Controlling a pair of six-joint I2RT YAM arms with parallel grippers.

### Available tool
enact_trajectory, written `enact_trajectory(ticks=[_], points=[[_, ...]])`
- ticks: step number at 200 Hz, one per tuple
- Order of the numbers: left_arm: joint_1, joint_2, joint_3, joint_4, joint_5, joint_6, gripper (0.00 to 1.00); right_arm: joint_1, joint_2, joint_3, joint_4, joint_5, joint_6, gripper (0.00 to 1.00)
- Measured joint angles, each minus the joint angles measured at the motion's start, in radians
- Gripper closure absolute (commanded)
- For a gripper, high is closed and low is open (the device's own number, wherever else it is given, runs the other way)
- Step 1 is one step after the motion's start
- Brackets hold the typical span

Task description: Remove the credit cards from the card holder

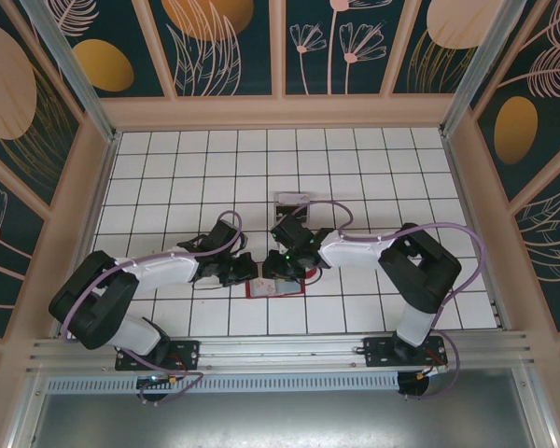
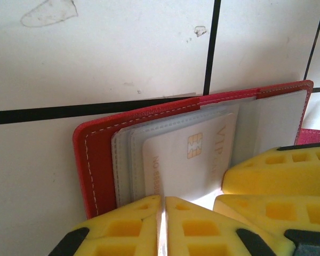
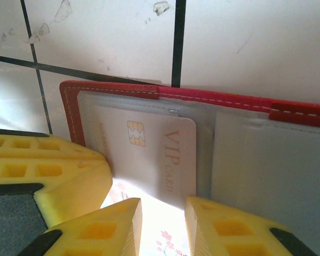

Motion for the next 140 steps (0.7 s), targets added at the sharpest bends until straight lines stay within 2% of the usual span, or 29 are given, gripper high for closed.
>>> enact_trajectory(ticks=[71, 140], points=[[0.0, -0.001, 0.003, -0.015, -0.008, 0.006, 0.85, 0.0, -0.026, 0.006, -0.057, 0.036, -0.008, 0.7], [0.0, -0.001, 0.007, -0.024, -0.015, 0.009, 0.87, -0.02, -0.051, -0.037, -0.032, 0.024, -0.008, 0.76]])
